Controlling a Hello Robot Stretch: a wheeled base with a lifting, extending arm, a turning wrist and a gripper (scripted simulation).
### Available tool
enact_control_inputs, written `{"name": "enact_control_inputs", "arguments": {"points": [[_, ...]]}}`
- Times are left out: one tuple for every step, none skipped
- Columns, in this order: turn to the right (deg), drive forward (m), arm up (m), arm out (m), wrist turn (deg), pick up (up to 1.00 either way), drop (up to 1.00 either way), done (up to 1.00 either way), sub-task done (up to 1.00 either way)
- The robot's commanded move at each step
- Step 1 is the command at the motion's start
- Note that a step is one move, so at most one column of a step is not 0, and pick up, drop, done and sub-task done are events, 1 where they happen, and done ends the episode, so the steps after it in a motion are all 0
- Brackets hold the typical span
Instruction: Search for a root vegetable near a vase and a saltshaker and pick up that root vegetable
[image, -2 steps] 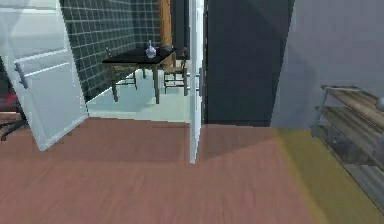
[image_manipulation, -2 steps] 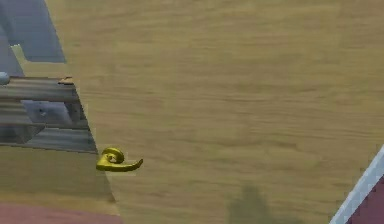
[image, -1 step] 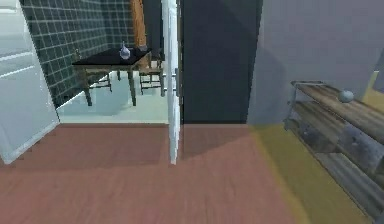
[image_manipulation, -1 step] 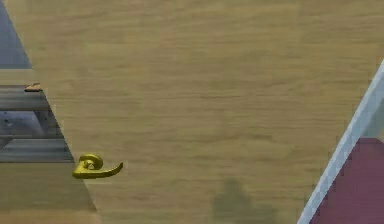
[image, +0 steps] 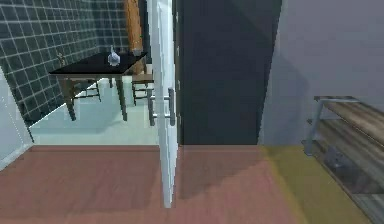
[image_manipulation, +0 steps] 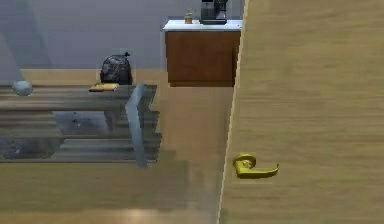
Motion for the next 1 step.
{"name": "enact_control_inputs", "arguments": {"points": [[45.0,0.0,0.0,0.0,0.0,0.0,0.0,0.0,0.0]]}}
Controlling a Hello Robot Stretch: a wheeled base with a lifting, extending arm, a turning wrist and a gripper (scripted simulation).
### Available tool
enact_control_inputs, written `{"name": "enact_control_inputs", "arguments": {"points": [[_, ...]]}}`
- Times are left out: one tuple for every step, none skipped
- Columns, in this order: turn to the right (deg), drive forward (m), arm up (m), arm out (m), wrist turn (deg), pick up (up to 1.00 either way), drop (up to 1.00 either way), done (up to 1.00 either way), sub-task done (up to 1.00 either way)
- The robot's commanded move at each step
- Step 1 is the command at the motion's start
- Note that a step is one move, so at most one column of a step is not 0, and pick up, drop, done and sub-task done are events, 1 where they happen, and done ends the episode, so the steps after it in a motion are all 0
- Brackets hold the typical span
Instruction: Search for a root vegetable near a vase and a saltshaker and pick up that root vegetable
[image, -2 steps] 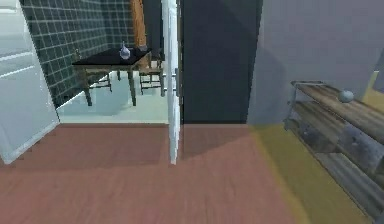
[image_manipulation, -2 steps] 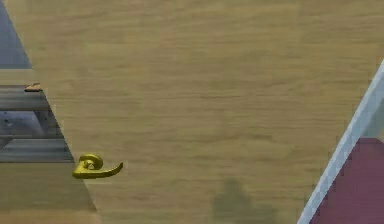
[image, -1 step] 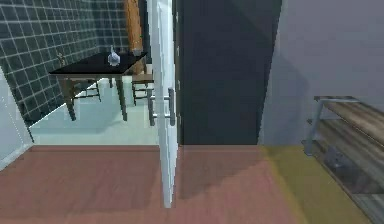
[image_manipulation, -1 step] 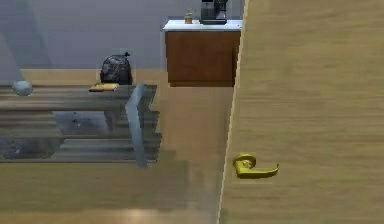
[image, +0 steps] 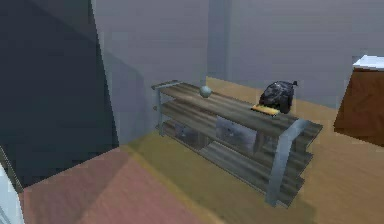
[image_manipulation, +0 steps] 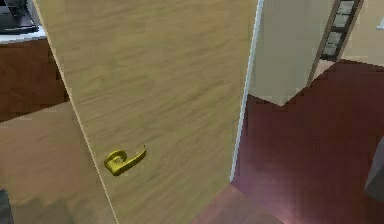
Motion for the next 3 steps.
{"name": "enact_control_inputs", "arguments": {"points": [[6.0,0.0,0.0,0.0,0.0,0.0,0.0,0.0,0.0],[0.0,0.1,0.0,0.0,0.0,0.0,0.0,0.0,0.0],[30.0,0.0,0.0,0.0,0.0,0.0,0.0,0.0,0.0]]}}
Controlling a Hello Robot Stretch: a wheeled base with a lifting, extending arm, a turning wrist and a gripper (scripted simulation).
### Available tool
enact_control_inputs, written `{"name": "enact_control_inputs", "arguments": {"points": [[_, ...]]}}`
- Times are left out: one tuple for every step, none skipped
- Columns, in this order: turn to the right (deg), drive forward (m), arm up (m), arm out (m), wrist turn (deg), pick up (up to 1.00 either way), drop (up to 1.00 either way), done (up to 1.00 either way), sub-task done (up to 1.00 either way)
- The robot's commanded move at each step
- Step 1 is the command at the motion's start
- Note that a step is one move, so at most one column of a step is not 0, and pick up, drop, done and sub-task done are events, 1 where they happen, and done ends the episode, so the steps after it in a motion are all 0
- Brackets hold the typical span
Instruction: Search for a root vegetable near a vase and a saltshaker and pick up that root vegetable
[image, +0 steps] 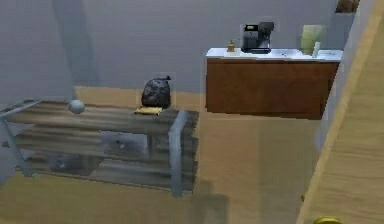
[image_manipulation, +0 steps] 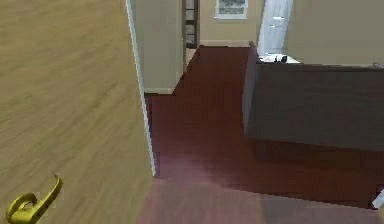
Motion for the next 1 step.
{"name": "enact_control_inputs", "arguments": {"points": [[3.0,0.0,0.0,0.0,0.0,0.0,0.0,0.0,0.0]]}}
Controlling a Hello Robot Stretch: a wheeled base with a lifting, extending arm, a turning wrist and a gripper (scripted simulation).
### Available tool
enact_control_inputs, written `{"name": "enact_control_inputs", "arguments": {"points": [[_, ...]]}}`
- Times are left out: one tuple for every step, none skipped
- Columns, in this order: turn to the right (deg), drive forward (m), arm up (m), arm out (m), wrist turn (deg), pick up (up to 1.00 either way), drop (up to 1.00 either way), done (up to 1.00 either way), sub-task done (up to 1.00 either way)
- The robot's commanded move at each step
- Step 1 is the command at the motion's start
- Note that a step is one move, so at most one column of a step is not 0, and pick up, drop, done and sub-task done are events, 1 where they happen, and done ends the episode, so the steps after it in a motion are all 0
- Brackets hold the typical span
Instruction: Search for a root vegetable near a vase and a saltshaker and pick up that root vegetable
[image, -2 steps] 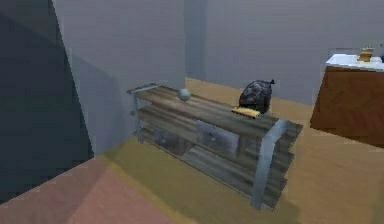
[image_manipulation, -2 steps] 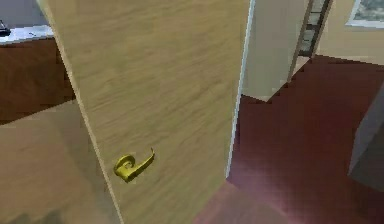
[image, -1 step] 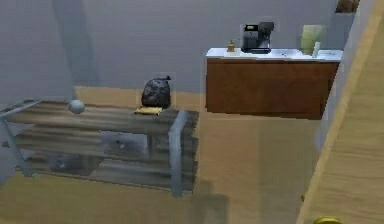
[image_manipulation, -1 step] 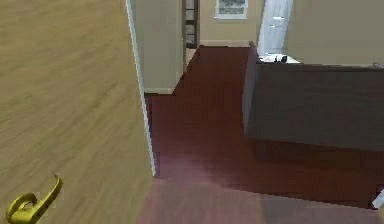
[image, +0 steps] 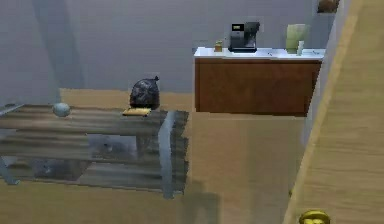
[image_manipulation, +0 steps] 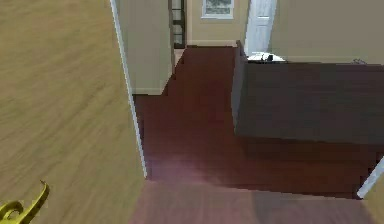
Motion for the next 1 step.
{"name": "enact_control_inputs", "arguments": {"points": [[0.0,0.7,0.0,0.0,0.0,0.0,0.0,0.0,0.0]]}}
